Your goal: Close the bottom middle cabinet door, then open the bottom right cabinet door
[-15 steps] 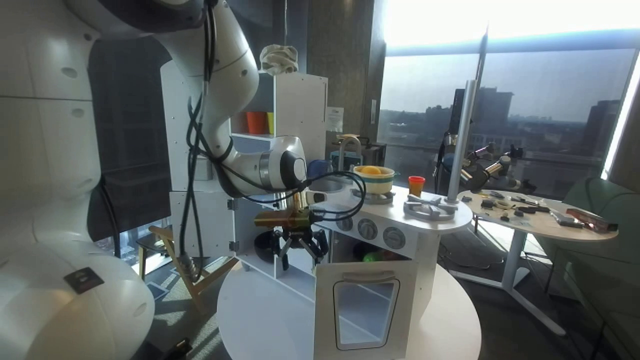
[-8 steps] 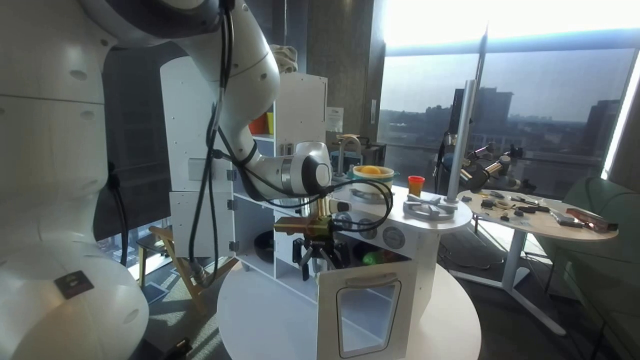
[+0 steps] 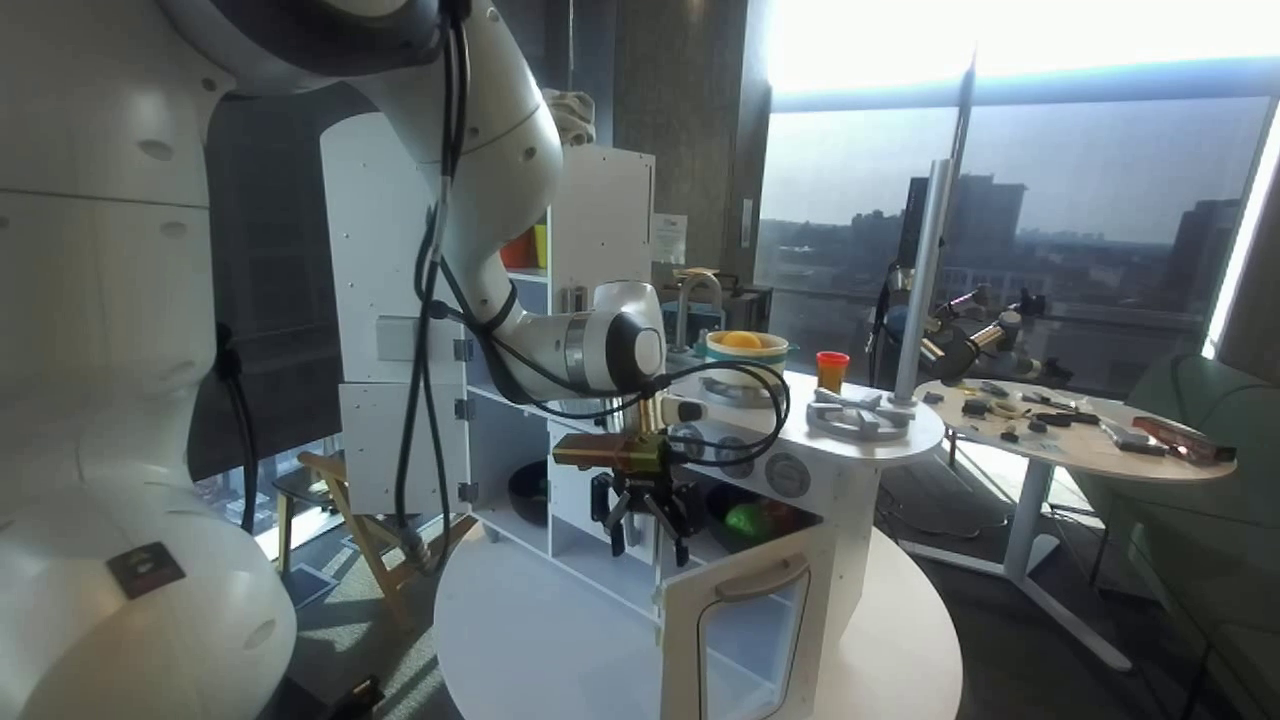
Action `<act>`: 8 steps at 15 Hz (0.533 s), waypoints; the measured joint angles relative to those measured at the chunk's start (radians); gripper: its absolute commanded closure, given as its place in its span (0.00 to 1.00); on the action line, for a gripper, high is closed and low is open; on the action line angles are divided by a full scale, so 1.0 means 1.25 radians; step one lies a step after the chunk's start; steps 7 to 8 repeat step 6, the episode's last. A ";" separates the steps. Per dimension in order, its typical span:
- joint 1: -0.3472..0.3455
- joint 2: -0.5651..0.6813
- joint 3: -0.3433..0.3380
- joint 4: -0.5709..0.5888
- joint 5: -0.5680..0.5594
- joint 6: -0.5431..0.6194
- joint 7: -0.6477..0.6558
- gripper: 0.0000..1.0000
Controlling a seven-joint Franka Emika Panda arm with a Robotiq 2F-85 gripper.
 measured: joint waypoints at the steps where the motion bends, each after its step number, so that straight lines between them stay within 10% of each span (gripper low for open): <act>1: 0.004 0.000 0.004 0.000 0.002 0.021 0.000 0.00; 8: 0.009 0.013 0.009 -0.003 0.002 0.094 -0.005 0.00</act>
